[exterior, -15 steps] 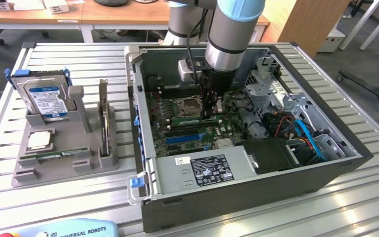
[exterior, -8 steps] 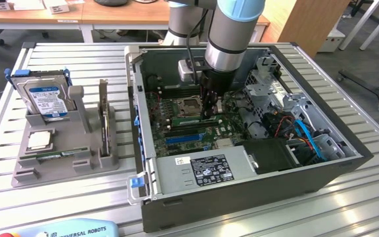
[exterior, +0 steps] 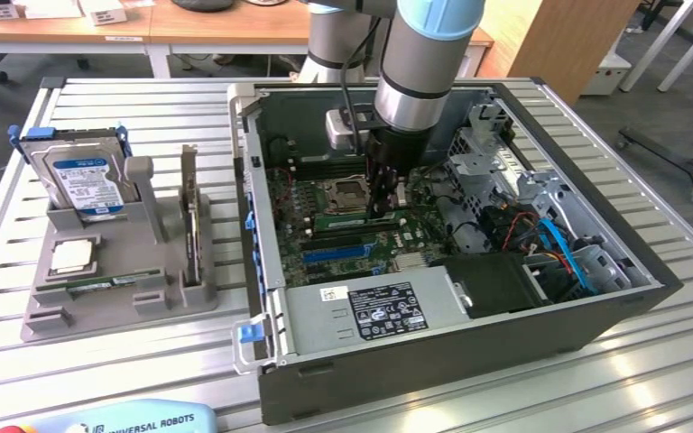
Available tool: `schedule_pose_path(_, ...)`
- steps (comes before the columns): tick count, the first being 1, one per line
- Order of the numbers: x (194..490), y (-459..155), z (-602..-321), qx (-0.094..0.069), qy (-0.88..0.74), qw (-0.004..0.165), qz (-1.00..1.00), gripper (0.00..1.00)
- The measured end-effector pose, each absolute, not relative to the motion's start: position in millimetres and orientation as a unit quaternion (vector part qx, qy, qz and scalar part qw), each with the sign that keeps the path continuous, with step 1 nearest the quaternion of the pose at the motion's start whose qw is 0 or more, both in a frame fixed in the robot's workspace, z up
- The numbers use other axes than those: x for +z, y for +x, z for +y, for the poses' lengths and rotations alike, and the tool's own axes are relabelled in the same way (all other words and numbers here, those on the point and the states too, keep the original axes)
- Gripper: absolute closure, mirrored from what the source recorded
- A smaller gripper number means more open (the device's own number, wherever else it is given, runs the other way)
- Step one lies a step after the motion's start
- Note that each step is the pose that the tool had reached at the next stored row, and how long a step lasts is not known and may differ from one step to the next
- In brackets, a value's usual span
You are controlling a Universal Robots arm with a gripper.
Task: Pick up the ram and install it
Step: 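Insert the ram into the slot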
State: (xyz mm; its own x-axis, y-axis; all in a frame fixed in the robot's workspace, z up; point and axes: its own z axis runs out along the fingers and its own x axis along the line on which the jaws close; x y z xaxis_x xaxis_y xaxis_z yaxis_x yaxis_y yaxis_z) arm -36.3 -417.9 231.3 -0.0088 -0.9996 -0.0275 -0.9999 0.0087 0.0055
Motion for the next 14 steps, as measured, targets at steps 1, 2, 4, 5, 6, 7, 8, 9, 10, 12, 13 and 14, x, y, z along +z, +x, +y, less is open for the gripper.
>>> schedule_pose_path(1,231.3,-36.3,-417.9,0.012,-0.704,0.008,0.71,0.88)
schedule_pose_path(2,231.3,-36.3,-417.9,0.012,-0.705,0.008,0.71,0.88)
schedule_pose_path(4,231.3,-36.3,-417.9,0.012,-0.705,0.008,0.709,0.88)
schedule_pose_path(5,231.3,-36.3,-417.9,0.012,-0.705,0.008,0.709,0.88)
schedule_pose_path(6,231.3,-36.3,-417.9,0.012,-0.705,0.008,0.709,0.88)
schedule_pose_path(7,231.3,-36.3,-417.9,0.012,-0.705,0.008,0.709,0.88)
schedule_pose_path(8,231.2,-36.3,-417.8,0.012,-0.705,0.008,0.709,0.88)
schedule_pose_path(9,231.2,-36.3,-417.8,0.012,-0.705,0.008,0.709,0.88)
schedule_pose_path(10,231.2,-36.3,-417.8,0.012,-0.705,0.008,0.709,0.88)
schedule_pose_path(12,231.2,-36.2,-417.5,0.012,-0.705,0.008,0.709,0.88)
schedule_pose_path(13,231.2,-36.3,-417.2,0.012,-0.705,0.008,0.709,0.88)
schedule_pose_path(14,231.2,-36.3,-417.2,0.012,-0.705,0.008,0.709,0.88)
